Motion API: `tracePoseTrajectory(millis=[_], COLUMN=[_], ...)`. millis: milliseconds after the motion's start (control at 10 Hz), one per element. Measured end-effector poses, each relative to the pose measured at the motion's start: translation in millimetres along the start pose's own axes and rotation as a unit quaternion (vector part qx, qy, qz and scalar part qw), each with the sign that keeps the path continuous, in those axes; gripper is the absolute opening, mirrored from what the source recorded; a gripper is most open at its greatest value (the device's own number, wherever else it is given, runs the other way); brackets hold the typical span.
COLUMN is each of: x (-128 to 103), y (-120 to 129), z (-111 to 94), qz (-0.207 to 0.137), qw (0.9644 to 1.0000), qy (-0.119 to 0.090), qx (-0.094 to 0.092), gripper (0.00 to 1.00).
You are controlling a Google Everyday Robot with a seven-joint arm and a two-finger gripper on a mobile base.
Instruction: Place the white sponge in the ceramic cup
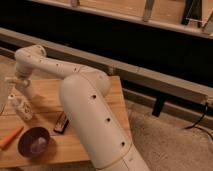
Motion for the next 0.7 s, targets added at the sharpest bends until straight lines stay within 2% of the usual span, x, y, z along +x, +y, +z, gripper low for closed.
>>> tracePoseTrajectory(millis=[700], x=[13.8], y=[-7.2], z=[16.2], qz=[0.004], qw=[0.9999], qy=[-0.001], qx=[0.013], gripper=[0.0])
